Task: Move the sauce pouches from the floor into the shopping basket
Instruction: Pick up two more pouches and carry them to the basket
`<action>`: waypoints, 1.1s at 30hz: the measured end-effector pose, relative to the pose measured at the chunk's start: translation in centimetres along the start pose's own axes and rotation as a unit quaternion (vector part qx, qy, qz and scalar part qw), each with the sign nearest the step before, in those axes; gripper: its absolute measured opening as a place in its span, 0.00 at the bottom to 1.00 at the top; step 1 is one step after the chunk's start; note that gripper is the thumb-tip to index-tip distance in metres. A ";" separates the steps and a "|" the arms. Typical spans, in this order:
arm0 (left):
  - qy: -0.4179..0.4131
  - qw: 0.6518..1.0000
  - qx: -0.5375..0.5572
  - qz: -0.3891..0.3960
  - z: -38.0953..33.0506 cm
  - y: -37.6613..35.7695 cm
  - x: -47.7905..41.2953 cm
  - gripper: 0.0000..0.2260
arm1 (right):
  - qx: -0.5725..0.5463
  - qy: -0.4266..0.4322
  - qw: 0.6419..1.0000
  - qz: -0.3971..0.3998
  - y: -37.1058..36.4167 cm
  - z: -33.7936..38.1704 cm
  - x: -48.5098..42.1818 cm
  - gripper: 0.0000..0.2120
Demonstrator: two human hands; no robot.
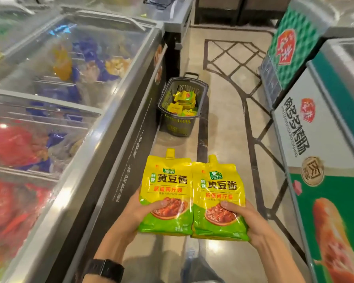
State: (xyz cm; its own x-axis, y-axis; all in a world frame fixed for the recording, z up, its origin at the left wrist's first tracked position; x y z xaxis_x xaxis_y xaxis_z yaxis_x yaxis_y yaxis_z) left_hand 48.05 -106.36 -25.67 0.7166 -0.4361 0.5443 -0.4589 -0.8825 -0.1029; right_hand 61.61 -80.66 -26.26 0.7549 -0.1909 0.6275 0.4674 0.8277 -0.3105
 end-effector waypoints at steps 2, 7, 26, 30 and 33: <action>0.003 1.000 -0.003 0.008 -1.9 -0.8 -2.7 0.49 | 0.000 0.001 1.000 -0.006 0.7 2.4 -2.5 0.52; 0.014 1.000 -0.010 0.012 -6.1 -1.3 -9.6 0.46 | 0.006 -0.004 1.000 -0.018 1.1 7.4 -8.5 0.54; 0.069 0.993 -0.024 0.097 -22.5 5.2 -40.9 0.38 | -0.035 -0.001 0.995 -0.094 -5.4 23.5 -33.9 0.54; 0.069 0.991 -0.046 0.107 -25.7 5.3 -46.2 0.47 | -0.046 -0.001 0.994 -0.100 -5.2 26.2 -38.7 0.52; 0.074 0.990 -0.059 0.106 -27.2 5.3 -50.6 0.49 | -0.054 -0.005 0.994 -0.098 -4.7 28.2 -42.7 0.52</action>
State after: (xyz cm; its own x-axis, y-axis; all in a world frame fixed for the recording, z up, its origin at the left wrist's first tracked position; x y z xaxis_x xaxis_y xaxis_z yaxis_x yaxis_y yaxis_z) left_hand -4.99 -84.18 -31.09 0.5167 -0.5713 0.6377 -0.6552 -0.7433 -0.1350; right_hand 14.21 -61.55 -31.49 0.6408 -0.3372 0.6897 0.6516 0.7140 -0.2564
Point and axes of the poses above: each hand's wrist, its own x-axis away from the middle knuckle, its own y-axis out of the back of the hand, z = x × y, the point moved 1 cm from there along -x, towards the middle knuckle, and after that the axes turned 1 degree about -z, right-handed, at the moved point
